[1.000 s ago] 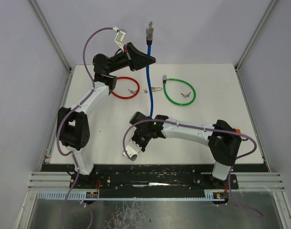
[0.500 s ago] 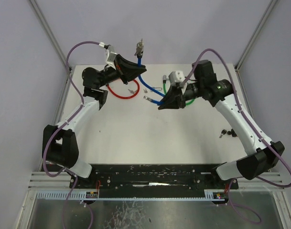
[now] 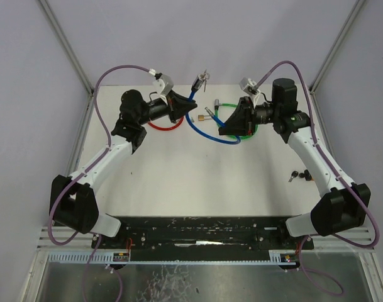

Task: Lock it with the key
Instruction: Lock the lock at the center of the board.

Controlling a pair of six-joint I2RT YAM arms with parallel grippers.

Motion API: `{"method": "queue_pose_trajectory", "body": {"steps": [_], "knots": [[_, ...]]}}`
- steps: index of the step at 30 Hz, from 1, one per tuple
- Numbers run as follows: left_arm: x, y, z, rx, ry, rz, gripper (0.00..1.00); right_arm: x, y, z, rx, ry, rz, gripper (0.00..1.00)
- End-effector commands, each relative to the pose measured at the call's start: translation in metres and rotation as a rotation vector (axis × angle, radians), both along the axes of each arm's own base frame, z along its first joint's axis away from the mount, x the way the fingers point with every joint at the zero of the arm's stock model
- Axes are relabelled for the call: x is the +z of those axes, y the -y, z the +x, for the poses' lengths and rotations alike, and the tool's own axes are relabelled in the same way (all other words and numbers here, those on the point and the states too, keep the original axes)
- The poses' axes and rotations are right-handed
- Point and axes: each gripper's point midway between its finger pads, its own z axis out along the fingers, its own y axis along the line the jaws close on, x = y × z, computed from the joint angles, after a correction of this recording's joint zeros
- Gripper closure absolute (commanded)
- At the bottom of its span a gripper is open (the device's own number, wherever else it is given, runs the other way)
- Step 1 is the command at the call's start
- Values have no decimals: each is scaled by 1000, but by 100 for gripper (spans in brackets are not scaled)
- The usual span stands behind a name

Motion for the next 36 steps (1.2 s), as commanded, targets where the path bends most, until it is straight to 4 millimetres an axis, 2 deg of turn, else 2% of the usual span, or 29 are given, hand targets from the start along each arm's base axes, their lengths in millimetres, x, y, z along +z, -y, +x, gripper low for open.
{"method": "queue_pose_trajectory", "body": {"steps": [1, 10, 26, 36], "knots": [[0, 4, -13, -14, 17, 40, 100, 12, 5, 11, -27, 40, 31, 100], [-8, 12, -22, -61, -40, 42, 100, 6, 6, 18, -50, 0, 36, 100], [-19, 28, -40, -181, -68, 70, 100, 8, 18, 33, -116, -38, 60, 100], [-30, 37, -44, -197, -83, 119, 100, 18, 25, 29, -115, -52, 124, 100]]}}
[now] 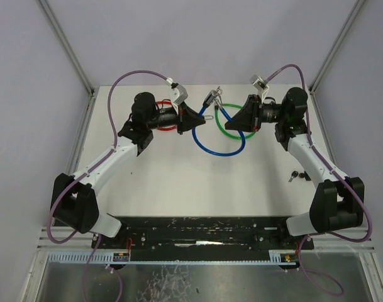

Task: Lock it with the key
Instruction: Lock the lock at the center of the board.

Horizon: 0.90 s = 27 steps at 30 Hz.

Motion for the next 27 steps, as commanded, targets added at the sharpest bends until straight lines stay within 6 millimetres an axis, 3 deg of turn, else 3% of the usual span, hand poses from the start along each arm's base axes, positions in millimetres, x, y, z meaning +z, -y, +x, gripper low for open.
{"method": "queue_pose_trajectory", "body": {"steps": [1, 27], "knots": [[12, 7, -9, -58, 31, 4, 100, 25, 5, 3, -26, 113, 46, 100], [22, 7, 0, -12, 41, 6, 100, 7, -1, 2, 17, 40, 46, 100]]}}
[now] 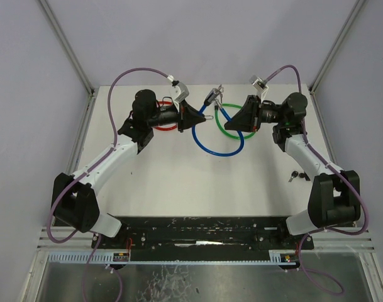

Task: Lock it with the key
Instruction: Lock the lock at the center of the board.

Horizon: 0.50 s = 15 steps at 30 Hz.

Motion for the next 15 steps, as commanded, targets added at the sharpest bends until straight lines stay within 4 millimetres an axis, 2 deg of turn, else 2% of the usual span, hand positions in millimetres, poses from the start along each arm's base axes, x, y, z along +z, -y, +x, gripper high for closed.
{"method": "queue_pose_trajectory", "body": {"steps": [1, 8, 15], "knots": [[18, 5, -5, -29, 40, -6, 100, 8, -3, -1, 9, 74, 18, 100], [12, 1, -1, -5, 48, 44, 100, 13, -3, -6, 22, 90, 23, 100], [16, 2, -3, -18, 58, 43, 100, 13, -3, -6, 27, 85, 24, 100]]}}
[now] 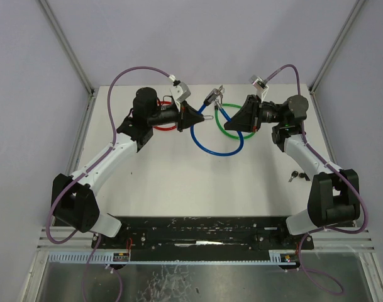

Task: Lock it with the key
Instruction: Lock the lock at the center of the board.

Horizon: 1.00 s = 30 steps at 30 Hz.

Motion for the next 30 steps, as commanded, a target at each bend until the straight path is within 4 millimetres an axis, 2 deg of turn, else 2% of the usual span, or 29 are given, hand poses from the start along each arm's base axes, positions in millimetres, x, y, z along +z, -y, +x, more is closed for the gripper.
{"method": "queue_pose_trajectory", "body": {"steps": [1, 11, 30], "knots": [[21, 6, -9, -51, 58, -16, 100, 7, 0, 0, 3, 76, 13, 100], [30, 4, -15, -60, 87, -35, 100, 2, -1, 3, 2, 52, 10, 100], [27, 4, -25, -108, 104, -9, 100, -2, -1, 5, 7, 33, 5, 100]]}}
